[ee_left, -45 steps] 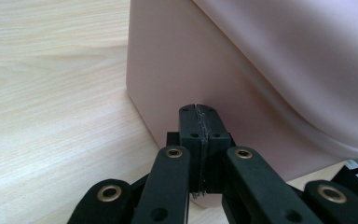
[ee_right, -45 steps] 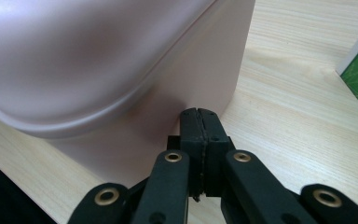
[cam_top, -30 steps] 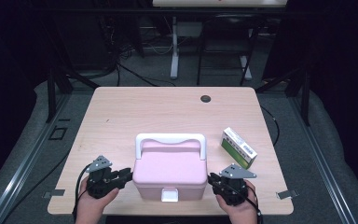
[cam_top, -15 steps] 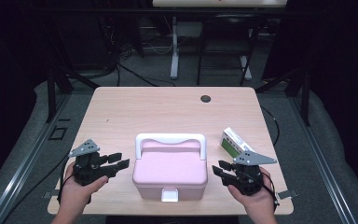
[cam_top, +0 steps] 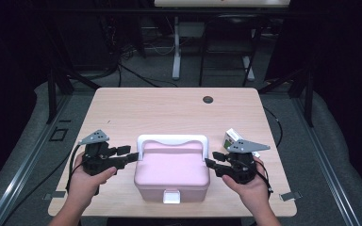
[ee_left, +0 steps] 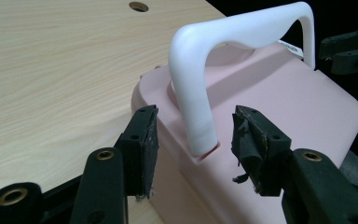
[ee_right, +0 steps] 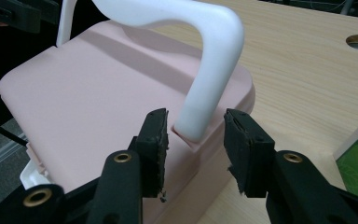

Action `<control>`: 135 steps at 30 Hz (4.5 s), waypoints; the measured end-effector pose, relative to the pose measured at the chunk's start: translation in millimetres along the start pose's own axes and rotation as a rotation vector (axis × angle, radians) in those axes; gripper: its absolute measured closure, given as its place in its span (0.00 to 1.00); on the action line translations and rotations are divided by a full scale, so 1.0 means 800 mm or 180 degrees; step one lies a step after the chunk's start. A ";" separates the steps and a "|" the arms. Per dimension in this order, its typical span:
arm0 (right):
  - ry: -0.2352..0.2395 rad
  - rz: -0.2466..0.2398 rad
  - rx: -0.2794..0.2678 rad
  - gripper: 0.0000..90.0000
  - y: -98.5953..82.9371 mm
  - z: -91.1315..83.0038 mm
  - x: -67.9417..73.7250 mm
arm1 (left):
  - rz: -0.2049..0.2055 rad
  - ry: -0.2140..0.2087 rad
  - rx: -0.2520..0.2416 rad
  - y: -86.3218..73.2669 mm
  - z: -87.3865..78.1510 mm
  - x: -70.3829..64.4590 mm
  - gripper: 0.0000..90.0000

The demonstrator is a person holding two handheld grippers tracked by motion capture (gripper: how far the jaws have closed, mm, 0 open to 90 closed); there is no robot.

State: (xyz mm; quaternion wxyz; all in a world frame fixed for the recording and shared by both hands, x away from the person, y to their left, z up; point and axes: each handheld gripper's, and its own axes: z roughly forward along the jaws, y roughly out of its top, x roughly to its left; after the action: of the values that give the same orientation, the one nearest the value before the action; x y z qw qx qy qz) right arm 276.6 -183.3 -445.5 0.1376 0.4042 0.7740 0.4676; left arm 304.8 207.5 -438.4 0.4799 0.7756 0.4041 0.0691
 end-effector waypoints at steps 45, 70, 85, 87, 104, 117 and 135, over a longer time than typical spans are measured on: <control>-0.0052 -0.0066 -0.0199 0.81 0.004 0.009 0.009 | 0.0155 0.0071 -0.0035 0.000 0.015 -0.018 0.80; 0.0017 -0.0044 -0.0311 0.81 0.034 -0.002 0.005 | 0.0127 0.0077 -0.0192 0.029 0.004 -0.016 0.81; 0.0059 -0.0030 -0.0342 0.82 0.036 0.001 0.002 | 0.0059 0.0005 -0.0224 0.031 -0.004 -0.012 0.77; 0.0068 -0.0030 -0.0333 0.82 0.036 0.001 0.002 | 0.0074 -0.0001 -0.0232 0.030 -0.007 -0.014 0.77; 0.0072 -0.0012 -0.0349 0.82 0.036 0.000 0.001 | 0.0089 0.0012 -0.0158 -0.015 -0.047 -0.017 0.92; 0.0062 -0.0015 -0.0352 0.82 0.036 0.001 0.002 | 0.0017 -0.0037 -0.0003 -0.051 -0.035 -0.021 0.99; 0.0061 -0.0005 -0.0358 0.82 0.036 0.000 0.002 | 0.0145 -0.0216 0.0147 -0.046 -0.005 -0.042 0.99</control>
State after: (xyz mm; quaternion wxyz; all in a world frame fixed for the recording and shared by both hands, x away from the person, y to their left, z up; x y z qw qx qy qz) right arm 290.0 -175.4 -421.6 0.1530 0.3906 0.7481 0.5141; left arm 259.8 195.1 -456.6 0.4736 0.7974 0.3712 0.0443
